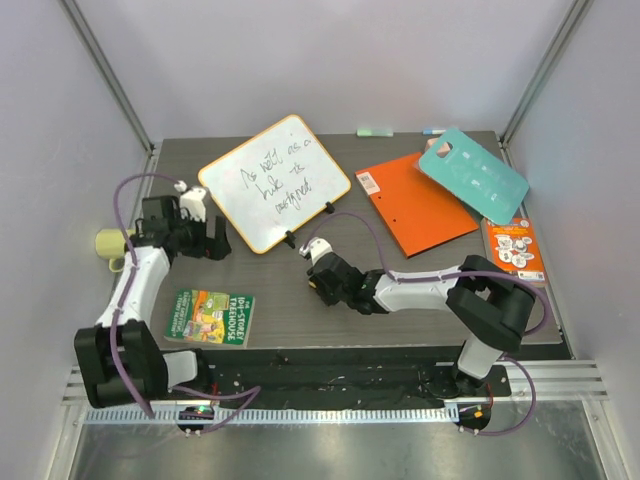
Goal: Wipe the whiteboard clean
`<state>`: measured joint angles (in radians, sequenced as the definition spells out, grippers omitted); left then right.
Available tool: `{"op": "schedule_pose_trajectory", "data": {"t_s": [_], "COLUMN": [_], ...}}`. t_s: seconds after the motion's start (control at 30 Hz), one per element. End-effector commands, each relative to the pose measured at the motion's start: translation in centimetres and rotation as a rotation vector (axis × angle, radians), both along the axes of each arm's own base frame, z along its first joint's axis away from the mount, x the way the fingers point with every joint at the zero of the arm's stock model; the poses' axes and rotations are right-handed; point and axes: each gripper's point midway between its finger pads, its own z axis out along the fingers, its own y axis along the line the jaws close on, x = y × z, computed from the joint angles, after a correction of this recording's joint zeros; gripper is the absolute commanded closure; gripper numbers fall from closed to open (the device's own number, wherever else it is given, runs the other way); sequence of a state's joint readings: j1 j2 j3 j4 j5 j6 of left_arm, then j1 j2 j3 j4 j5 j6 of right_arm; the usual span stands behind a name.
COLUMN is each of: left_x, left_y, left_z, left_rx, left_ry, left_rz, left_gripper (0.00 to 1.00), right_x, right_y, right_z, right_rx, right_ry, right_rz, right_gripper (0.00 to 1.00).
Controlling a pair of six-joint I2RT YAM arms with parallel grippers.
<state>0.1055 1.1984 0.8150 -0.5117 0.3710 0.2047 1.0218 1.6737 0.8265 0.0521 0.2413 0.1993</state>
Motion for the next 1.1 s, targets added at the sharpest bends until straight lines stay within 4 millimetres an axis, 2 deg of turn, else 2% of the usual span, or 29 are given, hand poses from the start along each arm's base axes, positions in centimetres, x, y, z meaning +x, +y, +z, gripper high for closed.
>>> {"op": "schedule_pose_trajectory", "data": {"t_s": [0.0, 0.03, 0.07, 0.17, 0.23, 0.27, 0.3, 0.37, 0.47, 0.5, 0.6, 0.7, 0.73, 0.83, 0.87, 0.9, 0.97, 1.03, 1.07], "left_x": [5.6, 7.1, 7.9, 10.9, 13.1, 14.0, 15.1, 16.5, 18.5, 19.1, 20.2, 21.2, 21.5, 22.2, 22.3, 22.5, 22.4, 22.1, 22.3], "left_y": [0.7, 0.3, 1.2, 1.4, 2.7, 2.9, 3.4, 3.8, 3.9, 3.7, 3.5, 3.4, 3.5, 3.3, 3.0, 3.0, 1.9, 1.3, 0.5], "left_z": [5.3, 6.1, 6.4, 7.3, 7.6, 6.8, 7.5, 6.6, 7.2, 6.8, 7.2, 6.9, 6.8, 5.9, 5.9, 5.8, 5.7, 5.1, 5.4], "left_rx": [-0.213, -0.300, -0.360, -0.571, -0.622, -0.660, -0.654, -0.674, -0.717, -0.743, -0.773, -0.796, -0.805, -0.841, -0.841, -0.841, -0.832, -0.789, -0.767], "left_ry": [-0.113, -0.099, -0.088, -0.056, -0.099, -0.076, -0.126, -0.130, -0.156, -0.148, -0.186, -0.190, -0.188, -0.165, -0.170, -0.171, -0.173, -0.161, -0.163], "left_rz": [0.068, 0.071, 0.116, 0.162, 0.190, 0.220, 0.208, 0.213, 0.183, 0.154, 0.094, 0.061, 0.055, 0.038, 0.025, 0.019, -0.034, -0.065, -0.092], "left_gripper": [0.02, 0.02, 0.02, 0.05, 0.07, 0.07, 0.07, 0.07, 0.09, 0.14, 0.18, 0.23, 0.25, 0.29, 0.31, 0.32, 0.35, 0.37, 0.39], "right_x": [1.3, 1.5, 1.9, 3.1, 3.9, 4.3, 4.9, 5.6, 7.0, 7.3, 8.8, 11.3, 12.9, 15.6, 17.3, 18.0, 20.0, 21.3, 22.4], "right_y": [2.2, 2.5, 2.9, 4.1, 5.1, 5.4, 6.1, 6.5, 7.2, 7.3, 6.9, 5.9, 4.7, 3.9, 3.0, 2.8, 2.4, 2.4, 2.5], "right_z": [1.4, 1.7, 2.0, 3.4, 4.9, 5.5, 6.7, 8.0, 10.6, 11.5, 13.3, 14.5, 14.7, 15.7, 16.7, 16.0, 16.8, 15.3, 16.4], "right_rx": [0.093, 0.109, 0.123, 0.164, 0.199, 0.214, 0.239, 0.261, 0.309, 0.326, 0.371, 0.404, 0.408, 0.466, 0.484, 0.471, 0.476, 0.413, 0.418], "right_ry": [-0.031, -0.032, -0.042, -0.072, -0.095, -0.112, -0.130, -0.154, -0.203, -0.221, -0.259, -0.289, -0.295, -0.298, -0.320, -0.317, -0.344, -0.344, -0.366], "right_rz": [-0.049, -0.060, -0.069, -0.097, -0.103, -0.111, -0.117, -0.129, -0.140, -0.145, -0.176, -0.205, -0.241, -0.261, -0.290, -0.296, -0.305, -0.290, -0.294], "right_gripper": [0.94, 0.95, 0.95, 0.97, 0.99, 0.99, 0.99, 0.99, 0.99, 0.99, 0.99, 0.99, 0.99, 0.99, 0.99, 0.99, 0.99, 0.99, 0.99]}}
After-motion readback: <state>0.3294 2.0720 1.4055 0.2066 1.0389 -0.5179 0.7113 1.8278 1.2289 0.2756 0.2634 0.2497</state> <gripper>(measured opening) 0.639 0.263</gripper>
